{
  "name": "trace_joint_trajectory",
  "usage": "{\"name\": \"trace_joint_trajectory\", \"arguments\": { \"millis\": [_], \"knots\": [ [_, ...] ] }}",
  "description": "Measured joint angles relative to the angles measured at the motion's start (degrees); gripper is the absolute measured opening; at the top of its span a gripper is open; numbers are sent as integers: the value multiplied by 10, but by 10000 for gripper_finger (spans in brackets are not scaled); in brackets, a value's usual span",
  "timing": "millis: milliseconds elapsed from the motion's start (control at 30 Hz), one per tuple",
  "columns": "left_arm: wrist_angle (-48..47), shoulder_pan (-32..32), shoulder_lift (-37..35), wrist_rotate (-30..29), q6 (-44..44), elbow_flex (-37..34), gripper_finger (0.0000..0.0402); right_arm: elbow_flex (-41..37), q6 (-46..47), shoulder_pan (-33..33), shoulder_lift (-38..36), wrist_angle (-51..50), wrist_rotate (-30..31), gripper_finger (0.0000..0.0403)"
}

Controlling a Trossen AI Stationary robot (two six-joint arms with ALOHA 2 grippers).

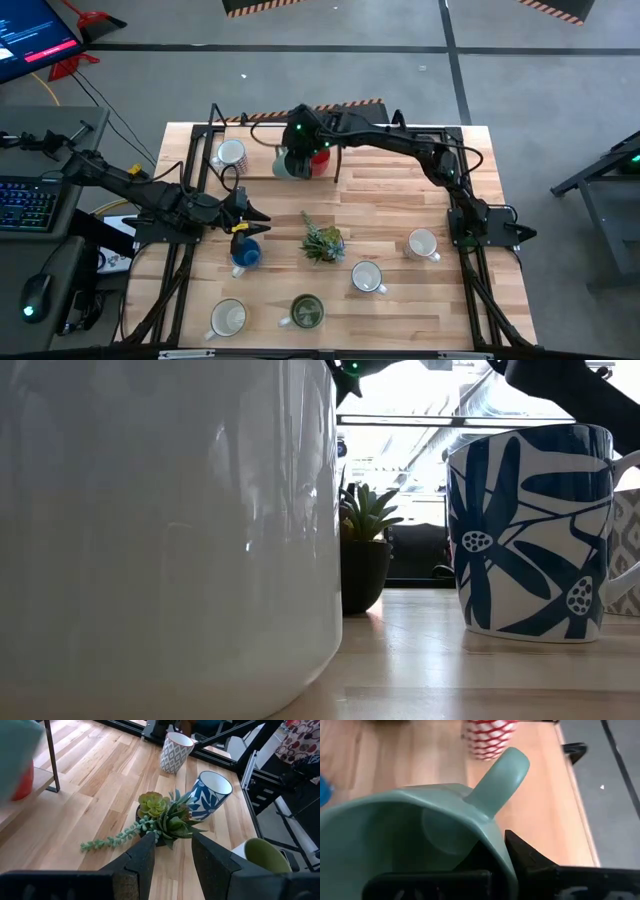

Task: Place coffee mugs
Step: Move the light green mug on the center table

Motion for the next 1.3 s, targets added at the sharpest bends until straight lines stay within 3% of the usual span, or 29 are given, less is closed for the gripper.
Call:
{"name": "trace_joint_trajectory", "arguments": {
  "millis": [500,1300],
  "knots": [
    [0,0,0,0,0,0,120,0,23,39,7,-77,6,0],
    [2,0,0,3,-2,0,120,0,68,69,75,-81,23,0]
  ]
}}
